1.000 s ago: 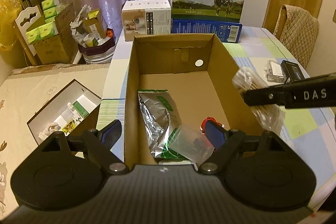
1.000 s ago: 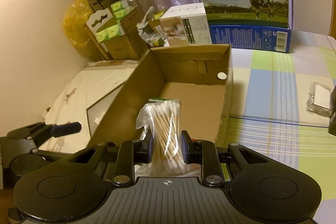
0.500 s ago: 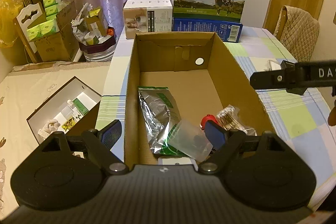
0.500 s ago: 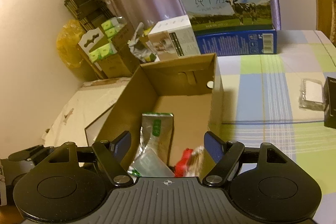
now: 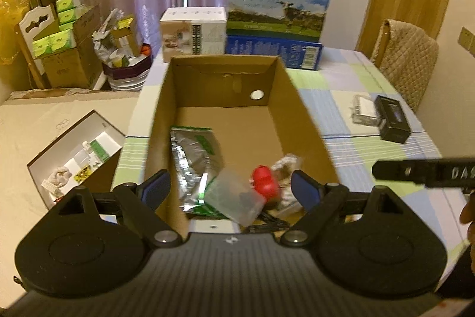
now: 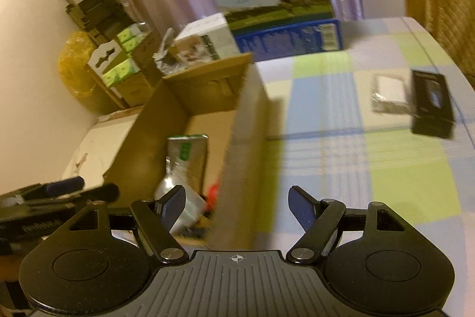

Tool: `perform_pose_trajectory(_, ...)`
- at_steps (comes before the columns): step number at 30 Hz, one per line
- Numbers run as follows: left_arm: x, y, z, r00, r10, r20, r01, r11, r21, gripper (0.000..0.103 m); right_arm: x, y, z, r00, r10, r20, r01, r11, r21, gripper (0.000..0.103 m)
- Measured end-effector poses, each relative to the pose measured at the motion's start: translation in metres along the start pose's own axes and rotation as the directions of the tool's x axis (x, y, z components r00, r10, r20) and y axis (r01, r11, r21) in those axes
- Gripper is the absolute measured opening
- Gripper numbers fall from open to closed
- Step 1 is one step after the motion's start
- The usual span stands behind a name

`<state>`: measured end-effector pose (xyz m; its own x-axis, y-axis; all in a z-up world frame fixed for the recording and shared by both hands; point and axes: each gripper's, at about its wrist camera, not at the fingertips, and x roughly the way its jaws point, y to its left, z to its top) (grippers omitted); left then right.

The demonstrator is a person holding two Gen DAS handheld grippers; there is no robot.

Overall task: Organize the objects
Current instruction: 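Move both tools away from the box toward the clear tray and black shaver box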

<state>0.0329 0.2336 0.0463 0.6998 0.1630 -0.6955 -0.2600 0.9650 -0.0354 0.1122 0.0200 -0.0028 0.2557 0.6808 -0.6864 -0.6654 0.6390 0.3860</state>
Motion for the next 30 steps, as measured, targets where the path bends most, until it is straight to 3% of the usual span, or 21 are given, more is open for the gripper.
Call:
perform_pose_trajectory(12,-0.003,-0.078,0.009,0.995,-0.097,0.017,0.096,0.993,0.066,0.094,-0.063,-0.074,-0.011,0.988,-0.142,0.061,0.134,0.984,0.116,0.074)
perform_pose_trajectory(18,0.009,-0.115,0.019,0.995,-0.1,0.024,0.098,0.992,0.083,0.1,-0.088,-0.105,-0.004,0.976,-0.193,0.097,0.176,0.971,0.16,0.074)
perform_pose_trajectory(30,0.066,-0.176,0.051,0.991,-0.134,0.0,0.133,0.986,0.104,0.102,-0.091,-0.163,0.022,0.957,-0.262,0.123,0.236,0.952,0.193,0.074)
